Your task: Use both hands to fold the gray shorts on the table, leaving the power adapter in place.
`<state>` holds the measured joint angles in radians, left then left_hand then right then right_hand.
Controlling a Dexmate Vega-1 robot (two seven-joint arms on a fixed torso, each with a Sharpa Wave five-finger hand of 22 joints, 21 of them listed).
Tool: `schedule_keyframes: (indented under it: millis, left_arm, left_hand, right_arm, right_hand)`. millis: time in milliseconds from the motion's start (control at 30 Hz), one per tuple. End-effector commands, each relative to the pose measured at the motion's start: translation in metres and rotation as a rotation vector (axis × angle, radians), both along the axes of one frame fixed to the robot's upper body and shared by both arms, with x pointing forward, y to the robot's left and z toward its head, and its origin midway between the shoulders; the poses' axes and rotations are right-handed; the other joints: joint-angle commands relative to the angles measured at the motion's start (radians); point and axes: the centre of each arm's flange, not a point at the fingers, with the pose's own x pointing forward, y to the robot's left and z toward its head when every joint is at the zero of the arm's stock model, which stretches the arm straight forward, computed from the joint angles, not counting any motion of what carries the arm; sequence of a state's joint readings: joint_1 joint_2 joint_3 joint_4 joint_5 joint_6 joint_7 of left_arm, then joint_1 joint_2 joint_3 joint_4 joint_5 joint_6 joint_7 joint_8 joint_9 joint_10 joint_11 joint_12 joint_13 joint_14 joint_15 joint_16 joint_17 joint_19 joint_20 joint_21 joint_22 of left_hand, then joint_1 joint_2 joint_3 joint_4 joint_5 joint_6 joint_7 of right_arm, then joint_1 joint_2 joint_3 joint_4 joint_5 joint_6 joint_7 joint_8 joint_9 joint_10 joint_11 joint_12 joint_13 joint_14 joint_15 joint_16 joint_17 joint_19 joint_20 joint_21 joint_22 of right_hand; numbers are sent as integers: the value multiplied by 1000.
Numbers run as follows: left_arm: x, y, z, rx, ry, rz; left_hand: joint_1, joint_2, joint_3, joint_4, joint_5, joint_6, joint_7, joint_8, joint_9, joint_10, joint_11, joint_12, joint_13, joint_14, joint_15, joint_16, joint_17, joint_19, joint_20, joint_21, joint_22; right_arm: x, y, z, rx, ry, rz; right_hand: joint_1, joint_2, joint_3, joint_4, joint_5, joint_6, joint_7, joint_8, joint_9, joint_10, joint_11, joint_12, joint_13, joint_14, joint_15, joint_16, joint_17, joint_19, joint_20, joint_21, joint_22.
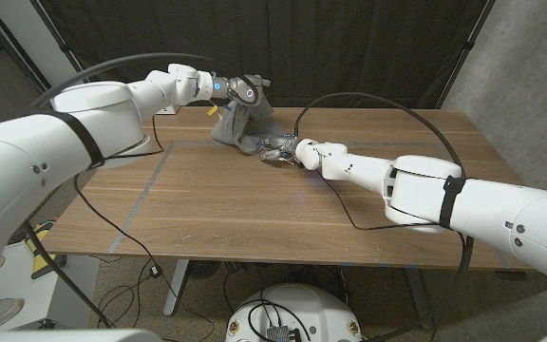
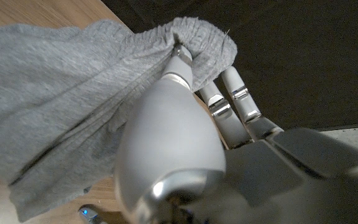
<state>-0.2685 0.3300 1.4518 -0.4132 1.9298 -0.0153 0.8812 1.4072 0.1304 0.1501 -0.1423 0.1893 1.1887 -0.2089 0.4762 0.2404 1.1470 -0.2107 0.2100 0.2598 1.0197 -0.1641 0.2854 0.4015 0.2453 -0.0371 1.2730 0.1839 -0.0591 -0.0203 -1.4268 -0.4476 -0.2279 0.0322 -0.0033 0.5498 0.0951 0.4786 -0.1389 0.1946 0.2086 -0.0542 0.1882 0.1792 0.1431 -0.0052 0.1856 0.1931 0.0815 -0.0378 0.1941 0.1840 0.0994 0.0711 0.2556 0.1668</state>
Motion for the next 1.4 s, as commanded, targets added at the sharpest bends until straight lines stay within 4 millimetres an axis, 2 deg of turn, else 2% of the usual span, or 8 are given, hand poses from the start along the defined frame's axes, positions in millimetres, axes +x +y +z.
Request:
schedule_keyframes:
  millis: [33,133,367,400,500,867,1067,1400]
  left_arm:
    - [10,-25,-25,-102,53,-1]
    - [14,-27,-31,-131,60,18]
    - [24,-36,-44,-191,64,79]
    - [25,-37,-46,-196,61,85]
    - [27,-42,-50,-229,60,98]
    - [23,-55,-56,-320,14,26]
    - [18,-56,-56,-348,-27,-25]
    - [9,-50,-59,-359,-71,-122]
  left_hand:
    - [6,-3,-5,1,-2,10,-4,-17,-20,11,5,3,-3,14,-80,10,-1,18,-84,15,3]
    - [2,-4,-6,2,-2,-16,-6,-45,-33,1,7,0,-5,17,-80,11,-2,25,-82,22,2]
    - [-50,5,-9,12,14,-165,-5,-194,-37,-109,11,-11,-21,-7,-80,-18,-34,48,-60,-19,-5]
    - [-66,6,-5,10,23,-216,-7,-233,-38,-153,14,-15,-30,-27,-80,-34,-51,45,-48,-44,-5]
    - [-130,10,8,24,43,-331,-8,-281,-45,-220,13,-19,-43,-75,-76,-67,-90,49,-35,-105,-6]
    - [-382,-4,87,71,98,-641,-14,-293,-53,-502,9,-26,-57,-283,-64,-87,-186,29,6,-261,-4]
    - [-427,-9,112,62,106,-756,-13,-296,-53,-577,8,-23,-57,-351,-62,-90,-199,21,9,-292,-5]
    - [-423,1,137,45,104,-787,-13,-292,-53,-605,7,-20,-57,-379,-62,-91,-200,12,17,-302,-4]
  right_arm:
    - [0,-4,-2,-4,14,9]
    - [0,-4,-2,-12,11,26]
    - [-3,-5,0,-16,10,72]
    - [-3,-5,1,-12,13,79]
    - [-4,-6,1,-9,14,102]
    - [-4,-8,5,0,6,120]
    - [-8,-11,13,15,-13,174]
    - [-27,-22,38,52,-98,363]
  right_hand:
    - [1,7,17,-11,8,11,1,7,6,11,1,9,1,-3,-11,1,4,21,11,4,10]
    - [0,6,17,-12,8,12,1,7,6,9,3,9,1,-2,-10,2,4,22,12,4,10]
    - [-4,4,18,-12,7,11,0,6,6,6,6,8,1,9,4,6,4,27,19,2,10]
    - [-4,4,19,-12,7,11,0,6,6,6,7,8,1,10,4,6,4,28,20,2,10]
    - [-6,3,19,-11,7,11,-1,6,6,6,8,8,1,18,5,9,4,33,24,2,10]
    - [-12,0,20,-10,7,13,-3,6,6,8,16,9,2,34,9,14,5,39,28,0,10]
    - [-17,0,21,-9,6,14,-3,6,6,8,14,9,2,41,8,16,6,46,33,0,10]
    - [-21,0,24,-8,5,13,-3,5,6,9,14,10,2,49,9,17,6,66,39,4,10]
